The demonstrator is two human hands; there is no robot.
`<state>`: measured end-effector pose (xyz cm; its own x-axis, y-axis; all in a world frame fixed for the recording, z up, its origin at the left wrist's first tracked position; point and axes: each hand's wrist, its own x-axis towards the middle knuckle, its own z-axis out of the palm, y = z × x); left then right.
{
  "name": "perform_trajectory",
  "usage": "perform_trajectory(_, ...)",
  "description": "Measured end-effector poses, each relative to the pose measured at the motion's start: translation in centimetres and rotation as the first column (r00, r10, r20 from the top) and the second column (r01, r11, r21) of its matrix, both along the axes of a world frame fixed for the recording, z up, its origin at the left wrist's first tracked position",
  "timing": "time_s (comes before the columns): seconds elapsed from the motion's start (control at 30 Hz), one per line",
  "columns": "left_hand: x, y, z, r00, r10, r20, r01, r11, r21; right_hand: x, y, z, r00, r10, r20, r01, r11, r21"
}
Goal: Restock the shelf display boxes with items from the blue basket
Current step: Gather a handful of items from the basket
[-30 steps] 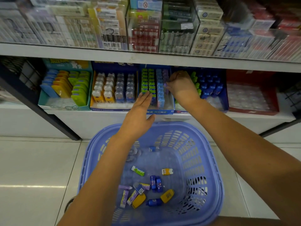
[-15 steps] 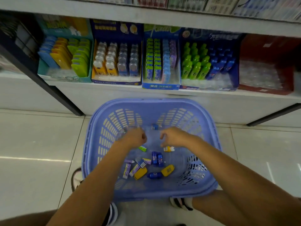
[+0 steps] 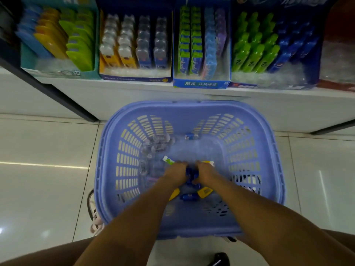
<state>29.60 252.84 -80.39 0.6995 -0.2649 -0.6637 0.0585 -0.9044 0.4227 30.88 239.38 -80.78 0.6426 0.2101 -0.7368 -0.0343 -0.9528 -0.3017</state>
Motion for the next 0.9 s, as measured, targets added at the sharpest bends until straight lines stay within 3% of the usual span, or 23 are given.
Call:
perform_trajectory(0.1,-0.2,-0.1,-0.9,0.999,0.032,-0.029,-0.031,0.999,0.032,1.2,-0.6,1.0,0.995,-0.062,-0.080,0.061,0.998,-0.015)
perform_trajectory(0.23,0.1,-1.0,-1.1,0.995,0.073,-0.072,-0.069,0.996,0.059,4.2,-2.4,3.6,0.984,-0.169,-0.062,0.175,0.978,0.115)
perform_trajectory(0.37,0.0,-2.6,-0.8,0.979,0.178,-0.098,-0.179,0.984,0.001,5.6,-4.2,7.8,0.932,-0.359,-0.048,0.353,0.870,0.345)
perform_trajectory(0.5,0.3,-3.3,0.8,0.914,0.368,-0.173,-0.387,0.918,-0.086,5.6,-6.3,12.1,0.880,-0.467,-0.085,0.450,0.764,0.463)
perform_trajectory(0.6,1.7,-3.6,4.2,0.783,0.528,-0.328,-0.620,0.702,-0.349,5.7,-7.4,15.7,0.830,-0.550,-0.095,0.504,0.664,0.552)
perform_trajectory(0.73,3.9,-4.3,10.5,0.565,0.633,-0.528,-0.807,0.294,-0.512,5.5,-8.5,21.5,0.768,-0.641,-0.013,0.453,0.528,0.718)
perform_trajectory(0.83,4.8,-4.5,15.1,0.465,0.521,-0.716,-0.820,-0.050,-0.570,6.2,-9.9,25.6,0.693,-0.708,0.137,0.346,0.493,0.798)
perform_trajectory(0.9,5.2,-4.7,17.6,0.450,0.414,-0.791,-0.805,-0.197,-0.560,7.4,-11.4,27.6,0.583,-0.773,0.252,0.326,0.506,0.798)
